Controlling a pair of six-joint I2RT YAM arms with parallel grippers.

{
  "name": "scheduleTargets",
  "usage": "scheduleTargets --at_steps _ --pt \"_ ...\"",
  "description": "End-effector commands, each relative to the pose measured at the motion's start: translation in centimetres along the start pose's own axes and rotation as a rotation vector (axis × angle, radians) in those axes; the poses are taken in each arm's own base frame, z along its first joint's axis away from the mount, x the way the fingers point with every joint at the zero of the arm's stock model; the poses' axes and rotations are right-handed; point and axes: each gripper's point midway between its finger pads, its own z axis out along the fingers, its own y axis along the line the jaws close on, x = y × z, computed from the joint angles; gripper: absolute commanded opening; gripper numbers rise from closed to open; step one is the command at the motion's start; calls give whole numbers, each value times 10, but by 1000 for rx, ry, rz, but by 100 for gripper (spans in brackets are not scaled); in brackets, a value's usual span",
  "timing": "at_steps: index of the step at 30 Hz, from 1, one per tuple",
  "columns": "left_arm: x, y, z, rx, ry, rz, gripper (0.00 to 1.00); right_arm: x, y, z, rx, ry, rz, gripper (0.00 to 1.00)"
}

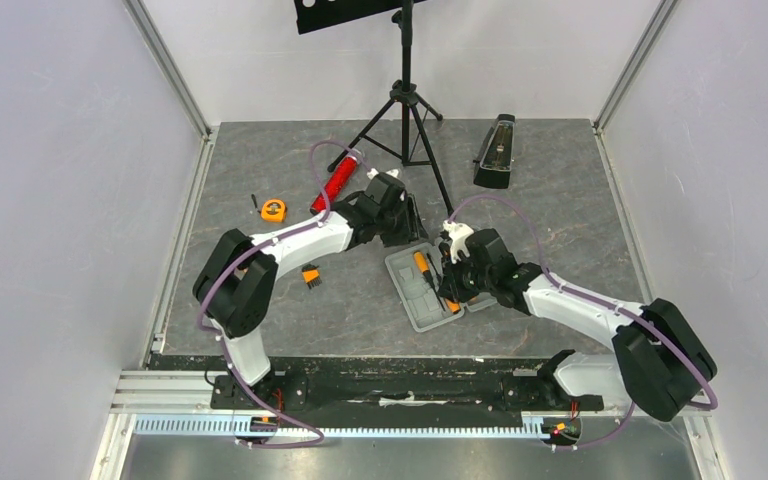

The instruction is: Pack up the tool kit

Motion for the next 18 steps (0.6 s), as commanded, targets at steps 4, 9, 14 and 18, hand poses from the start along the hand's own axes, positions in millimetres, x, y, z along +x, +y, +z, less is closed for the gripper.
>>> scheduleTargets --at_steps 4,9,14,18 --pt "30 7 11 -10 97 39 43 10 -1 7 -14 40 -10 13" --pt "36 7 19 -13 131 46 36 15 1 9 -29 60 -9 12" --pt "42 10 26 -20 160 43 27 19 1 11 -35 78 -6 11" --pt "47 11 31 -21 186 38 20 23 1 11 -34 100 -9 10"
